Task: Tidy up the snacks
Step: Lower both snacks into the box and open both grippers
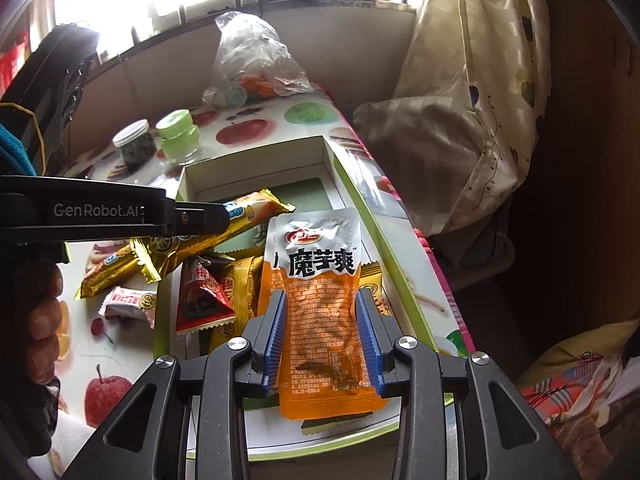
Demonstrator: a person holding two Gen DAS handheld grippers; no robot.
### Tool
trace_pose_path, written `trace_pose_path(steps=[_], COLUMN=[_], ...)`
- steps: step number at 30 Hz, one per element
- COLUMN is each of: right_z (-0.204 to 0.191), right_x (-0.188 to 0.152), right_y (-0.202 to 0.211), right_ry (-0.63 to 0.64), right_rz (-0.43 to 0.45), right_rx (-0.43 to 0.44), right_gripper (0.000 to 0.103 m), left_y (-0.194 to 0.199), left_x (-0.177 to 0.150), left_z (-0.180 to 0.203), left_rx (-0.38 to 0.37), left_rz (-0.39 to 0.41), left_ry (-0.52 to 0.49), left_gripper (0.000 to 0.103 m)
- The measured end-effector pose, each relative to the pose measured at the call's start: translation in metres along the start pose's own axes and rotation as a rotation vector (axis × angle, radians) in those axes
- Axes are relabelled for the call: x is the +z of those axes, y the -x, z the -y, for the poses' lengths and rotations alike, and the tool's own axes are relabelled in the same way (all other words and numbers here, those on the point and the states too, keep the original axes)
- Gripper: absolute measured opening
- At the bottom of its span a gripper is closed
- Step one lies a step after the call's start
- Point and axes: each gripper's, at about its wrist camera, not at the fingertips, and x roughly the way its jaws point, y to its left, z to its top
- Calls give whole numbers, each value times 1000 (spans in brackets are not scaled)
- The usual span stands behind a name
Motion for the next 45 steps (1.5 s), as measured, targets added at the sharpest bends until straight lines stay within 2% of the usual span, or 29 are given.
trace_pose_path(steps=[7, 10, 17, 21, 33, 45], right_z=[-5, -7, -9, -8, -15, -36], right_x=[0, 0, -2, -2, -6, -9], right_y=[-5, -6, -4, 3, 24, 52], right_ry=[5, 5, -4, -10, -24, -33], right_rz=[-16, -16, -12, 10, 52, 101], right_rx=[-1, -2, -27, -42, -61, -50], right_gripper=[39, 41, 46, 50, 54, 55], left_y=[-1, -1, 4, 9, 39, 88], left_x=[1, 0, -3, -5, -19, -41], left_z=[-2, -2, -1, 0, 3, 3], left_rx=[-8, 1, -1, 2, 8, 19], left_rz=[-7, -8, 0, 10, 57, 155], left_ry=[6, -2, -12, -20, -54, -99], left_gripper=[26, 38, 40, 49, 49, 49])
